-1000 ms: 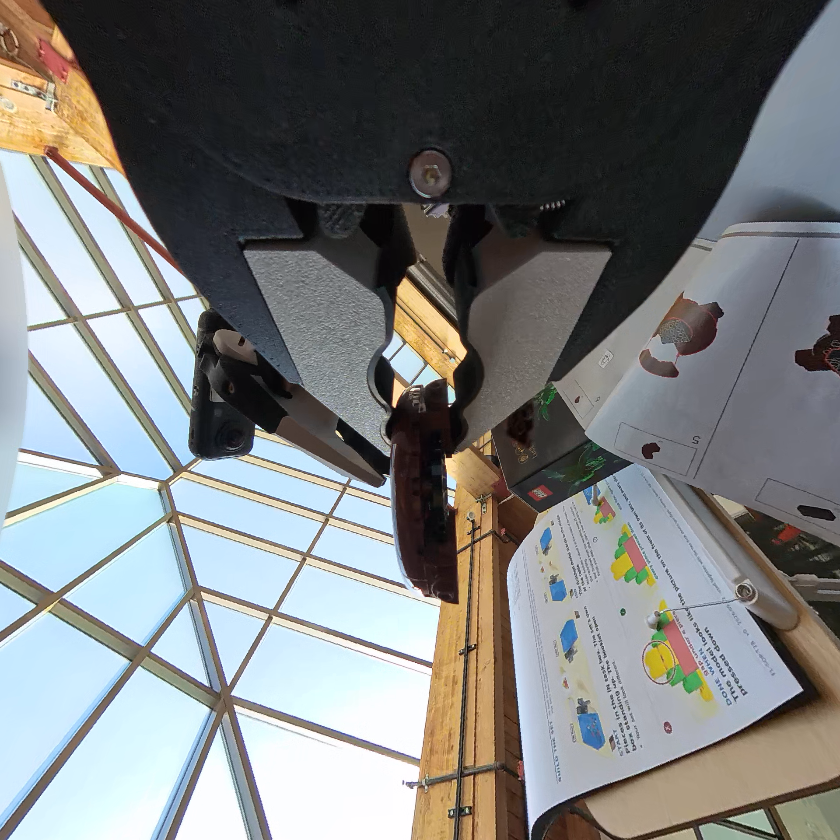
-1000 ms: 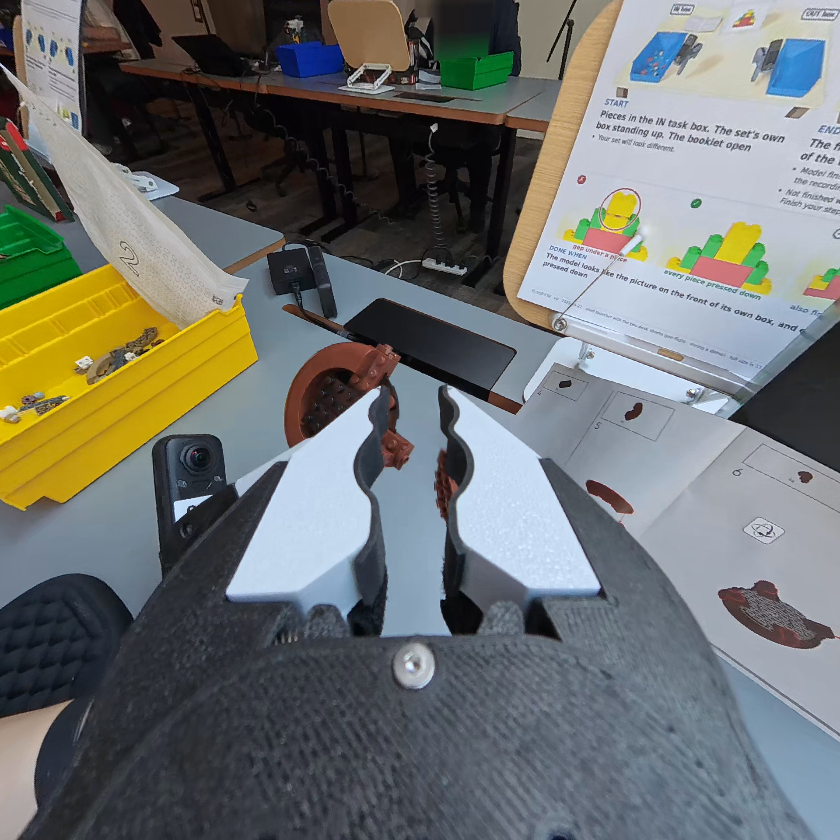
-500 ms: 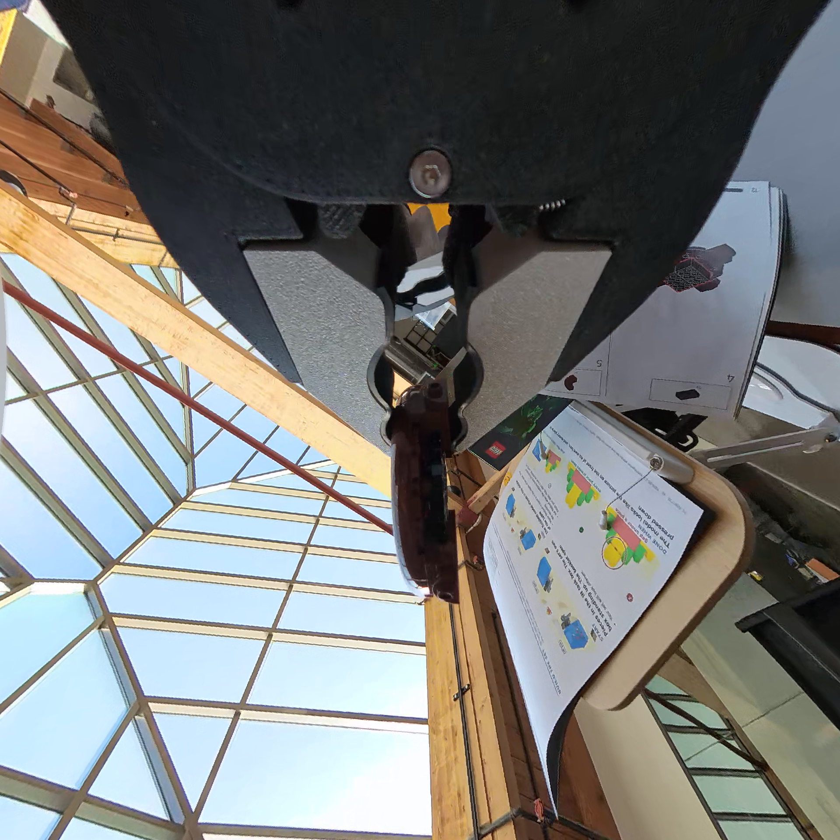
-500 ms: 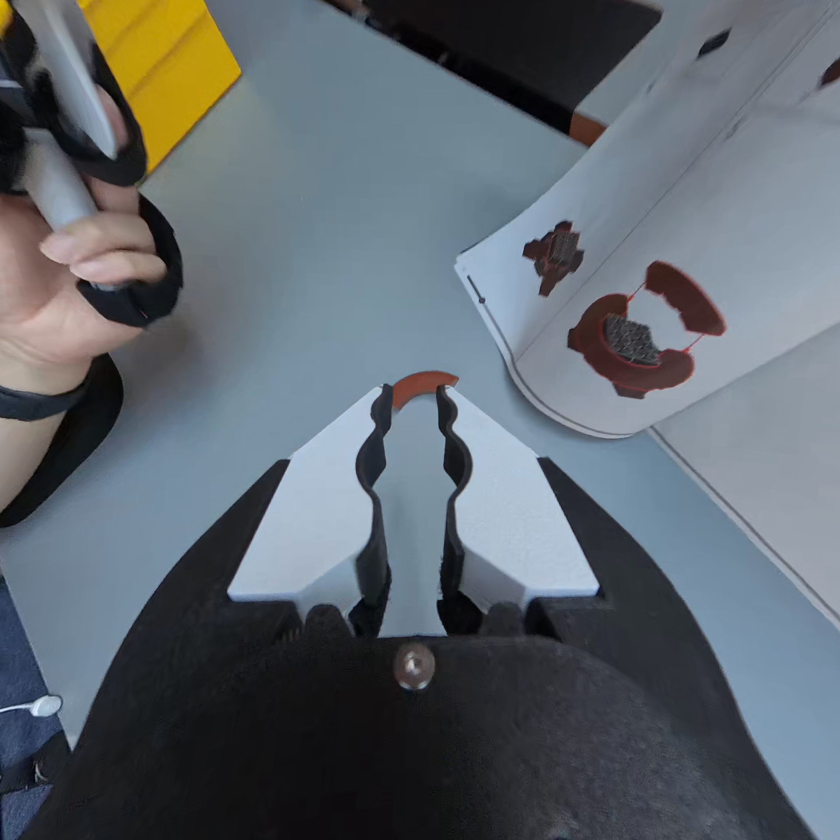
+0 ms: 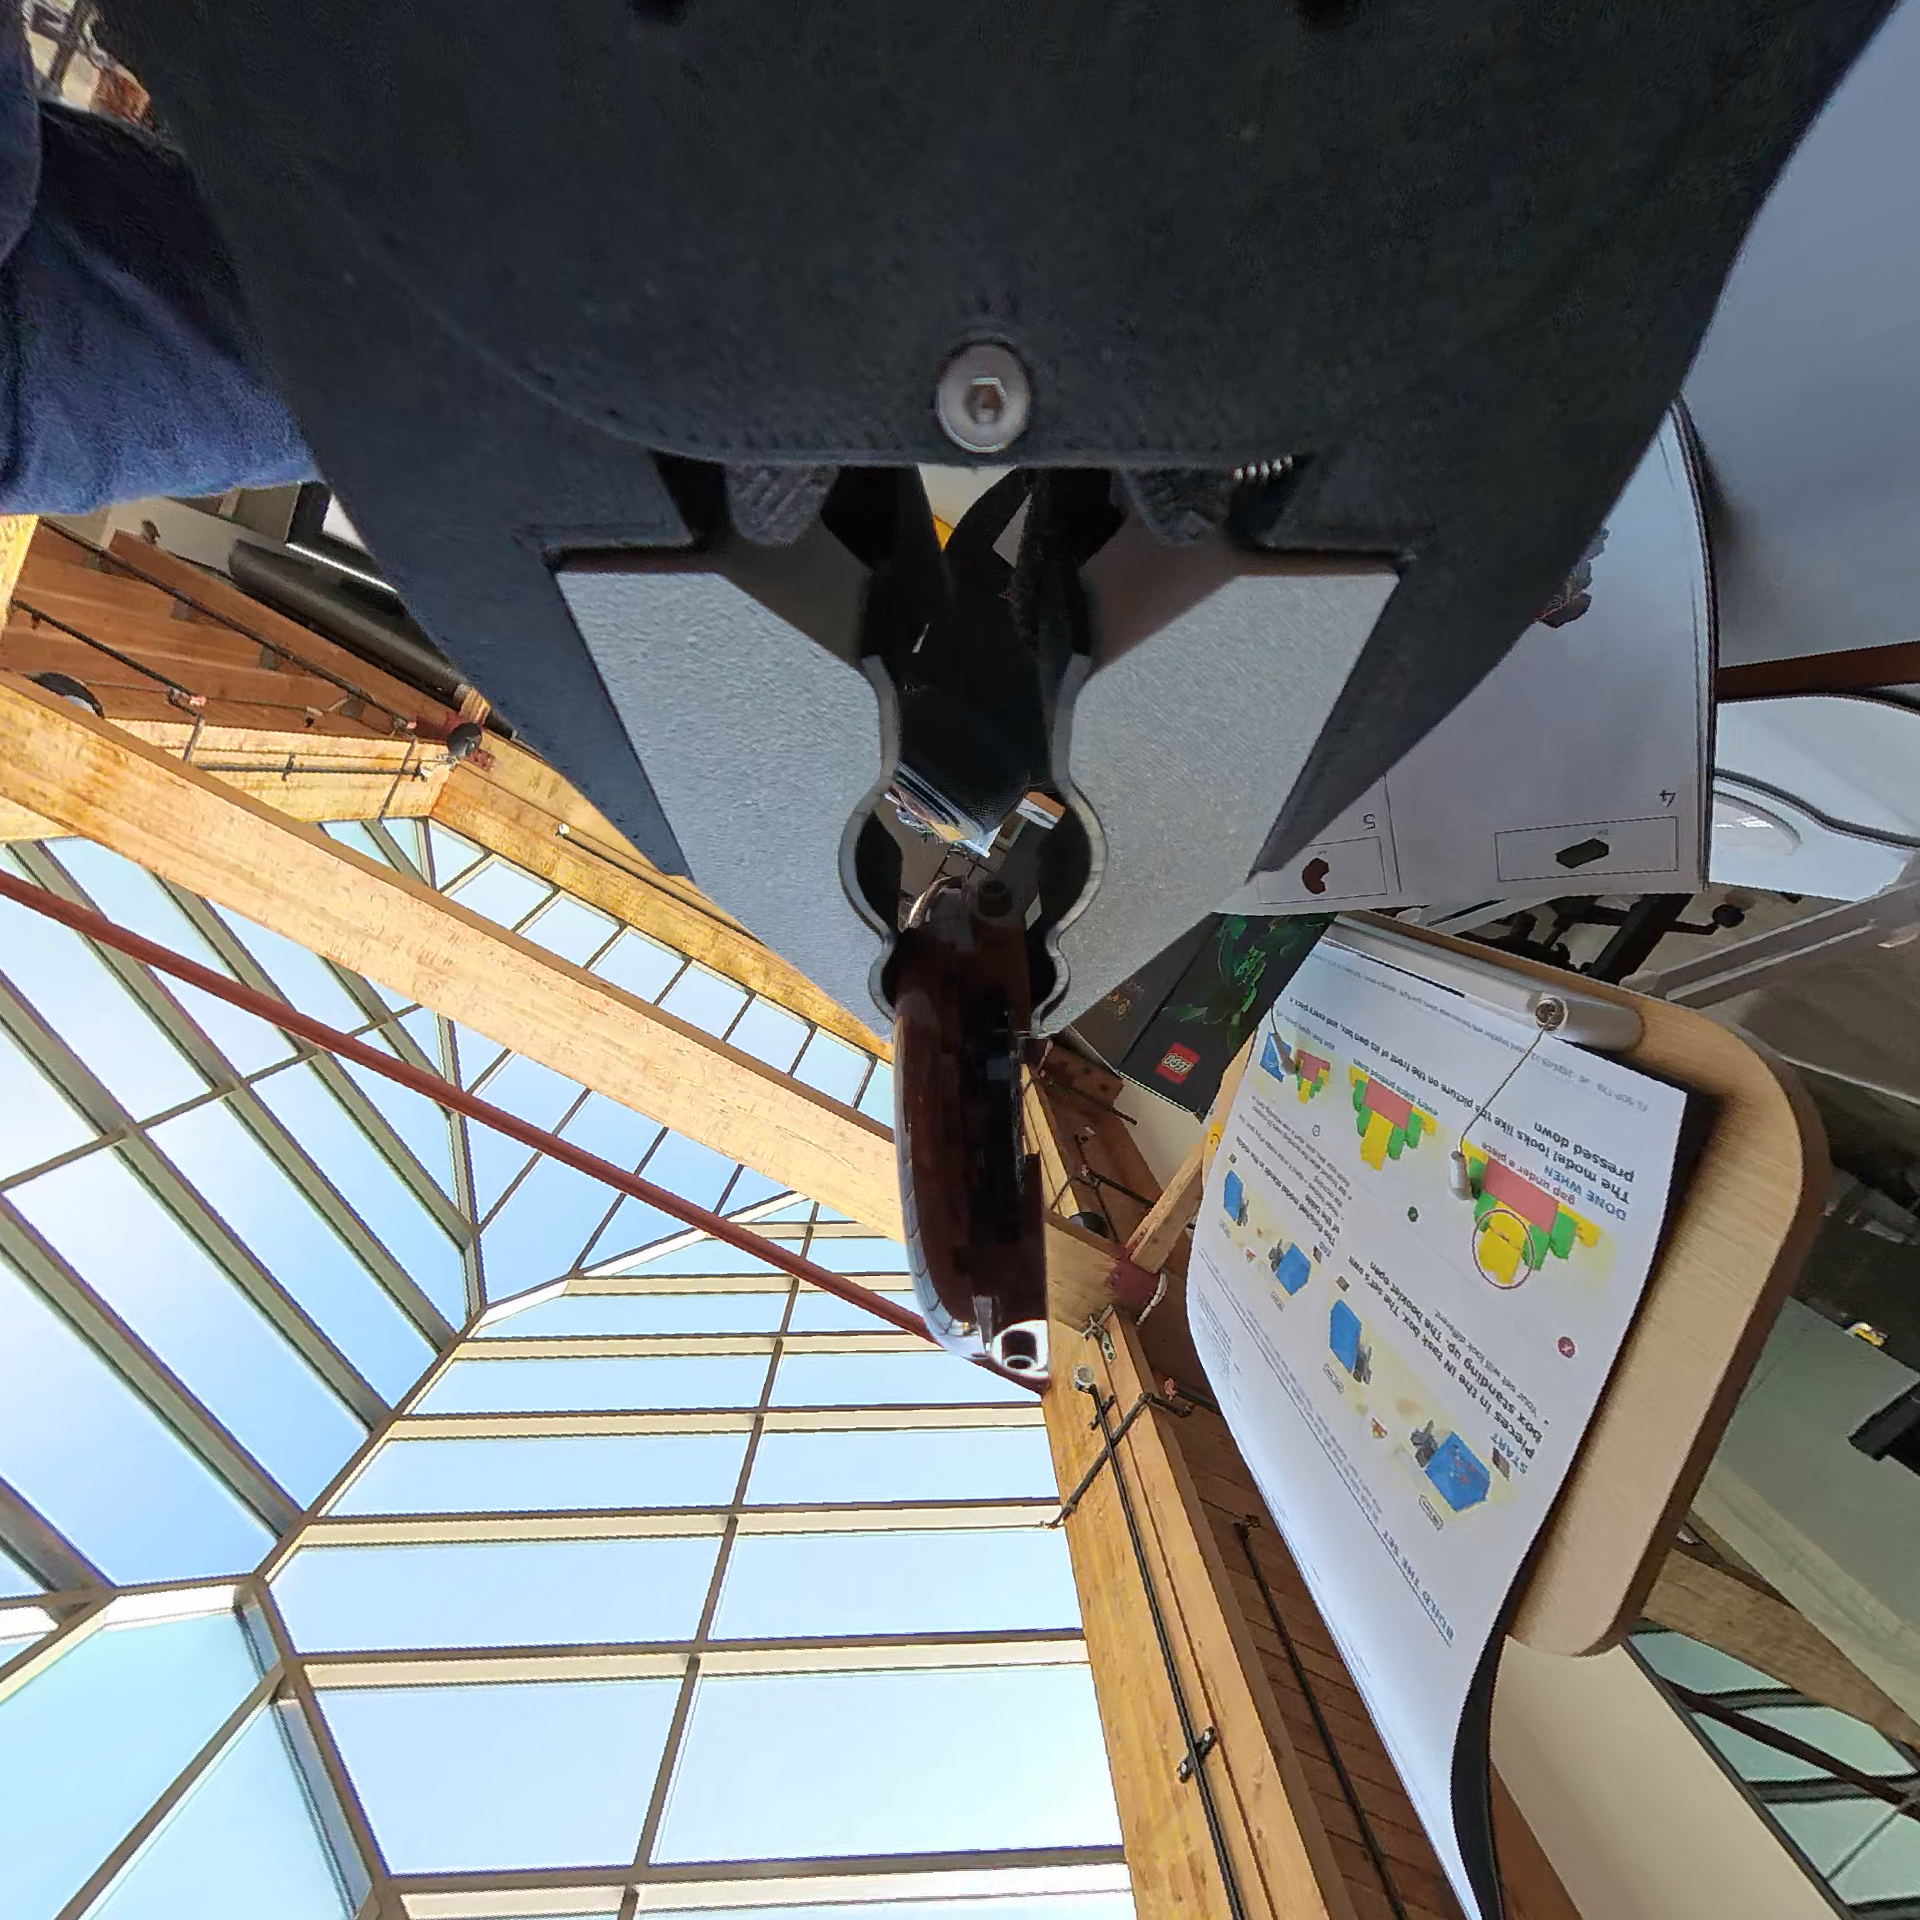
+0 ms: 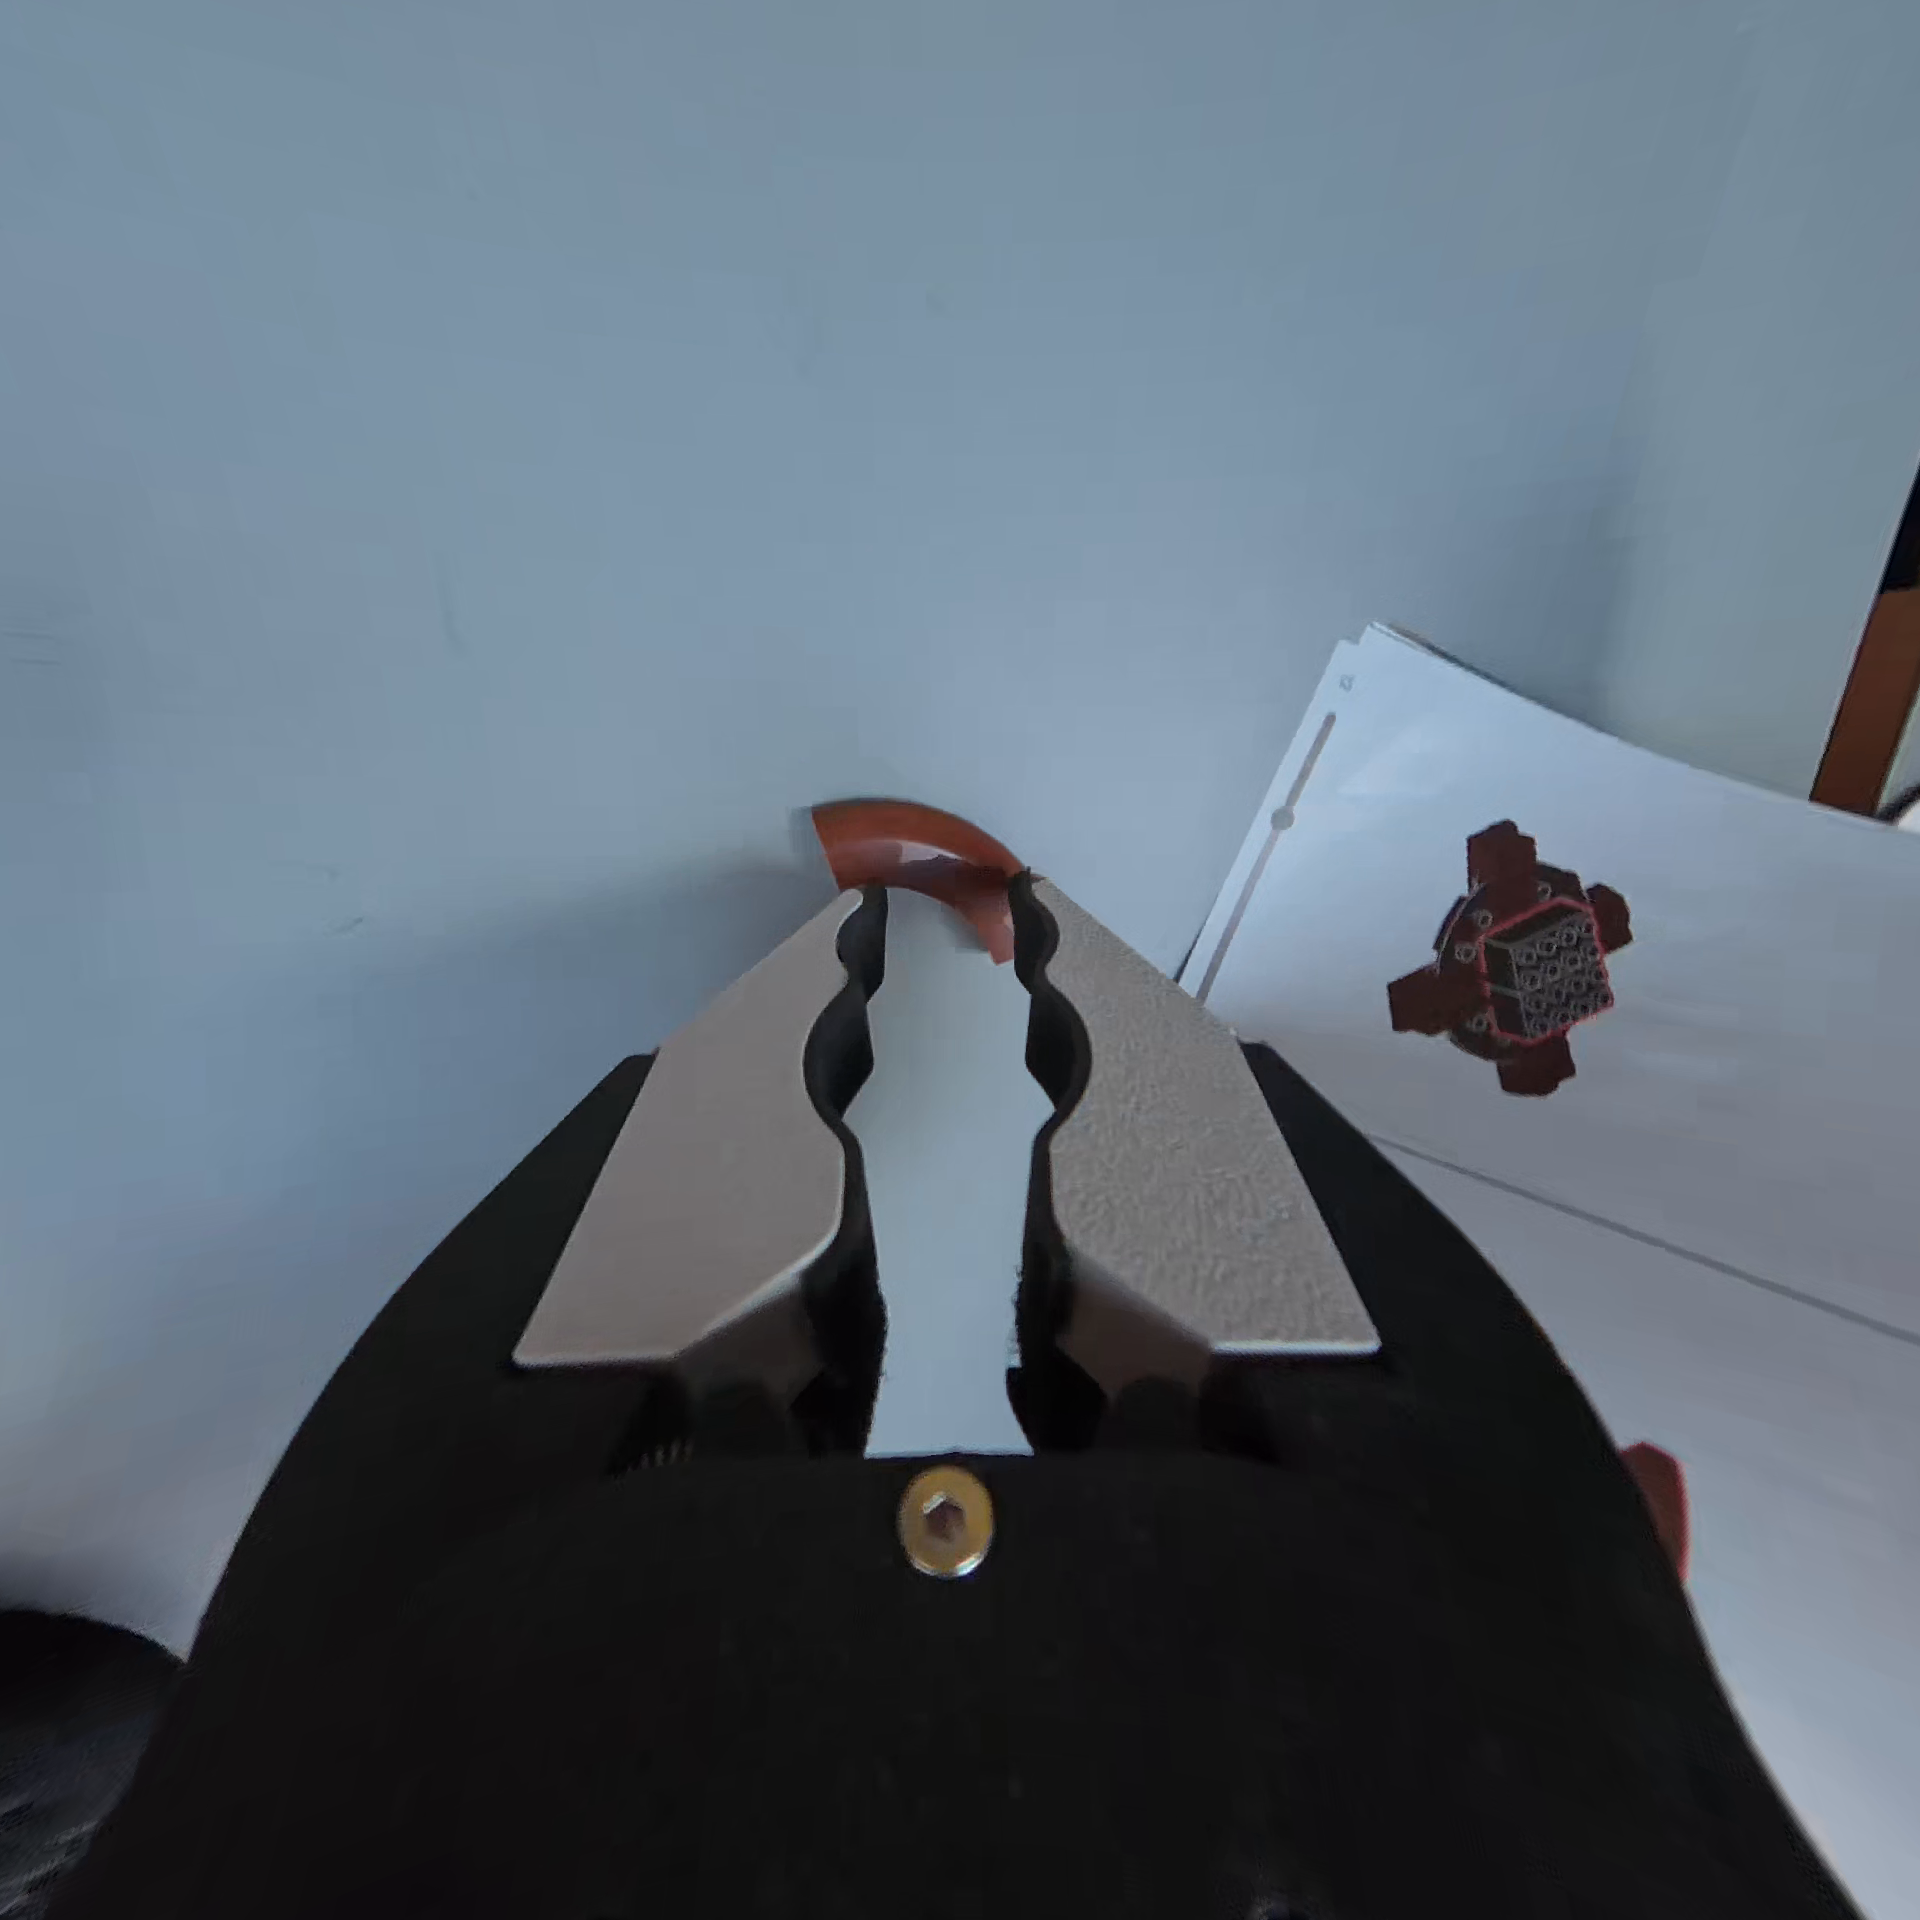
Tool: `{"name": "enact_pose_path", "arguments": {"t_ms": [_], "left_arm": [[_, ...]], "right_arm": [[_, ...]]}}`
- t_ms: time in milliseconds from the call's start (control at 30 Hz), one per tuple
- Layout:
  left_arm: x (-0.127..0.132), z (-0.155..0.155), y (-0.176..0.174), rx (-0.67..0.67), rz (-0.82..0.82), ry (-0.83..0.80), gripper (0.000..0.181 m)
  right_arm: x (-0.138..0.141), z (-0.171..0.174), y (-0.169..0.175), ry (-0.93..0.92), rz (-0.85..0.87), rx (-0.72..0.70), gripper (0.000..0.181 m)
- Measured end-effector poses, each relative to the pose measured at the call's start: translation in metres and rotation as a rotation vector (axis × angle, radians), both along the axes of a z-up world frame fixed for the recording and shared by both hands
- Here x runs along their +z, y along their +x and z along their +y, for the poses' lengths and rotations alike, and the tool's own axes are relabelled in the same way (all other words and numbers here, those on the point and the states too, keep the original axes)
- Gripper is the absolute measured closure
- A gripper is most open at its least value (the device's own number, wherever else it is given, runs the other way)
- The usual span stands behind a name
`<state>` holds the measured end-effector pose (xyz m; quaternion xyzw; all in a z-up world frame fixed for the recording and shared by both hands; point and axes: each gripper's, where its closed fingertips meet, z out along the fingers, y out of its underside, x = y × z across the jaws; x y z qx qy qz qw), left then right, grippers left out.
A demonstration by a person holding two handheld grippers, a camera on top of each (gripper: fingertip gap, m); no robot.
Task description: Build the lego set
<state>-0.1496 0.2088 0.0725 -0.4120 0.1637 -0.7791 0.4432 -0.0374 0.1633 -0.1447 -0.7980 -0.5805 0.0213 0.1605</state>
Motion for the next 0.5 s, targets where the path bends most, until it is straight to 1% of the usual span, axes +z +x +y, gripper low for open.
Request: {"name": "enact_pose_path", "arguments": {"t_ms": [100,233,300,400,500], "left_arm": [[0.004,-0.001,0.0,-0.004,-0.001,0.031,0.164],[0.008,0.0,-0.002,-0.001,-0.007,0.059,0.163],[0.007,0.003,-0.003,0.002,-0.01,0.056,0.163],[0.006,0.007,-0.004,0.005,-0.019,0.043,0.163],[0.006,0.012,-0.007,0.012,-0.029,0.032,0.164]], "right_arm": [[-0.001,0.001,-0.008,-0.039,-0.036,0.082,0.156],[-0.001,0.001,-0.011,-0.07,-0.081,0.12,0.154],[-0.001,0.003,-0.01,-0.075,-0.105,0.102,0.156],[-0.003,-0.006,-0.013,-0.122,-0.103,0.064,0.179],[-0.003,-0.012,-0.013,-0.126,-0.098,-0.01,0.181]]}}
